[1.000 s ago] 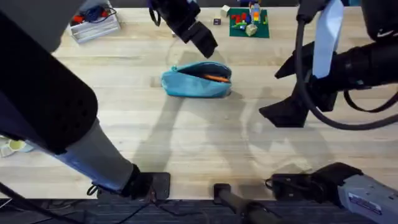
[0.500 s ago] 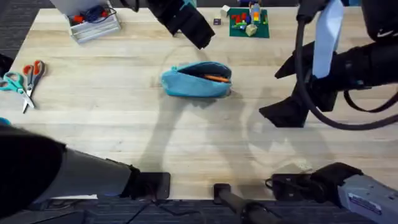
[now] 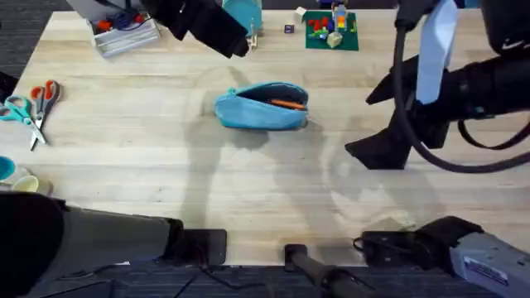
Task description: Unzip the bag, pick up the pens from the table one at a time and place them inside, then zip the bag closed.
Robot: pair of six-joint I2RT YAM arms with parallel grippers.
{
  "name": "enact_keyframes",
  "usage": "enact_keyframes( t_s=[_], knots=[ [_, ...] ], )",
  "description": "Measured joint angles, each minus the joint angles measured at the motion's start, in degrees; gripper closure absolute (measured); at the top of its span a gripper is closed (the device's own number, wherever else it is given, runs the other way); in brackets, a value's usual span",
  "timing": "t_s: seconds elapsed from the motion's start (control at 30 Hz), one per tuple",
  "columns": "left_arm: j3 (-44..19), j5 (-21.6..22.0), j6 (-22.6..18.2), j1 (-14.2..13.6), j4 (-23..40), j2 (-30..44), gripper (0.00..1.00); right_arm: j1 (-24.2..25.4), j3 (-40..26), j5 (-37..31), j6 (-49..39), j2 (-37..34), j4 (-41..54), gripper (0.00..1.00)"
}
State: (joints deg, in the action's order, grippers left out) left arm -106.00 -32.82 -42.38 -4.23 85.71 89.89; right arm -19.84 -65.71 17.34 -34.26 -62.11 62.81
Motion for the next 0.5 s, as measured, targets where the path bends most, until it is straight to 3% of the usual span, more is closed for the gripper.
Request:
enact_keyframes(
  t_s=[0.3, 0.5],
  knots=[
    [0.0, -2.6, -2.5, 2.0, 0.4, 0.0, 0.004, 0.0, 0.0, 0.0, 0.0, 0.0, 0.0, 0.004],
    [0.1, -7.0, -6.3, 5.7, 3.5, -0.3, 0.004, 0.0, 0.0, 0.0, 0.0, 0.0, 0.0, 0.004]
  ],
)
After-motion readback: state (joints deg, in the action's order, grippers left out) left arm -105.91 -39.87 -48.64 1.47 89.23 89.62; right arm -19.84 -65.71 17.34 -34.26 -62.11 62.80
